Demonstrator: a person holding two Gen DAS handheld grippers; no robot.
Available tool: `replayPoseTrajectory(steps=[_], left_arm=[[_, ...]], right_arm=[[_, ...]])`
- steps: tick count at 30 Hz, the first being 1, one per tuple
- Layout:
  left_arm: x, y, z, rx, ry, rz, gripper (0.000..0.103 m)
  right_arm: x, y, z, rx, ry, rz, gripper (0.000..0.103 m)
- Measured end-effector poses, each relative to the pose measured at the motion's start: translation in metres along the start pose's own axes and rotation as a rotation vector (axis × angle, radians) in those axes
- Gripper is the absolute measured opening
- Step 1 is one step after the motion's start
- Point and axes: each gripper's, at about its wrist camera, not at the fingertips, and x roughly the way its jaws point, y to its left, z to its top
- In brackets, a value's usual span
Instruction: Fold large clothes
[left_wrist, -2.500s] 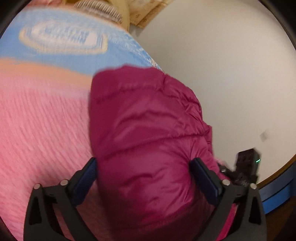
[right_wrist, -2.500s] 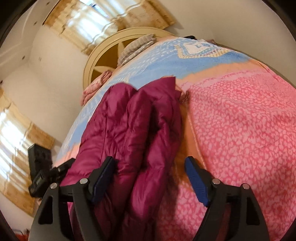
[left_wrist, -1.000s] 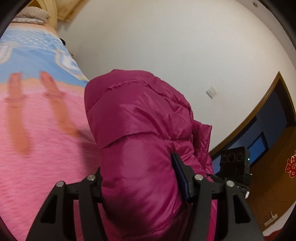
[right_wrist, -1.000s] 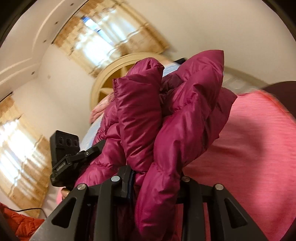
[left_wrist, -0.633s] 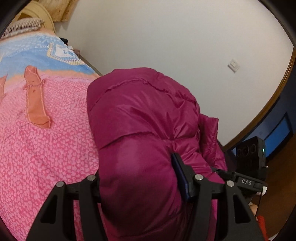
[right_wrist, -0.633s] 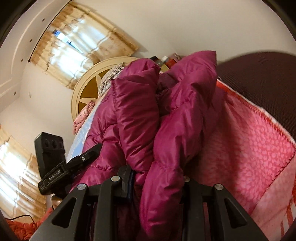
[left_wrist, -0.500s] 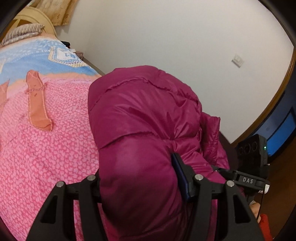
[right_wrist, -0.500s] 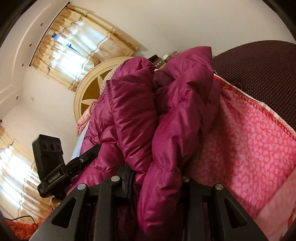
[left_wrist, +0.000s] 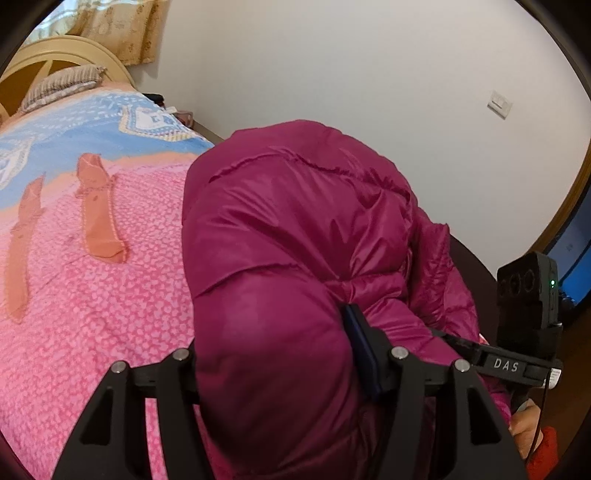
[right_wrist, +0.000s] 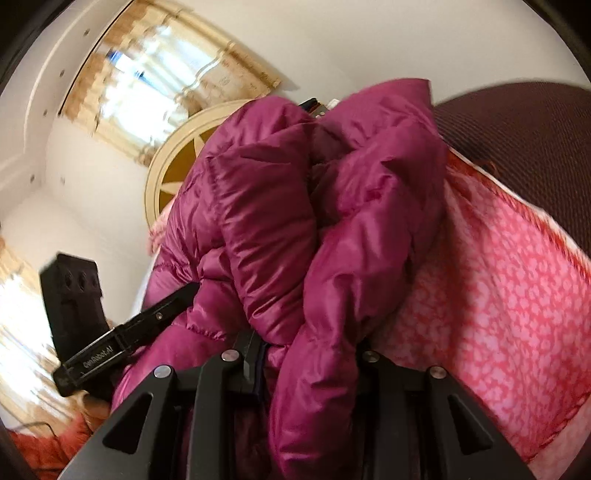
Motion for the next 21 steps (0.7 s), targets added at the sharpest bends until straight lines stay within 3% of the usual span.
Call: replayPoseTrajectory(steps=[5, 10, 17, 21], left_arm=[[-0.005, -0.008, -0.01, -0.005, -0.017, 0.048, 0.062], [0.01, 0.004, -0.011, -0.06, 0.025, 0.03, 0.076], [0.018, 0.004, -0.005, 0.003, 0.035, 0.039, 0.078], [0.019, 0.003, -0.004, -0.005, 0.041, 0.049, 0.08]], right_arm=[[0.005, -0.006, 0.002, 0.01, 0.002, 0.039, 0.029], [-0.003, -0.022, 0.003, 0.049, -0.021, 0.031, 0.033], [-0.044, -0.021, 0.002, 0.064, -0.092, -0.064, 0.043], [-0.09, 0.002, -0.001, 0.035, -0.233, -0.209, 0.043]])
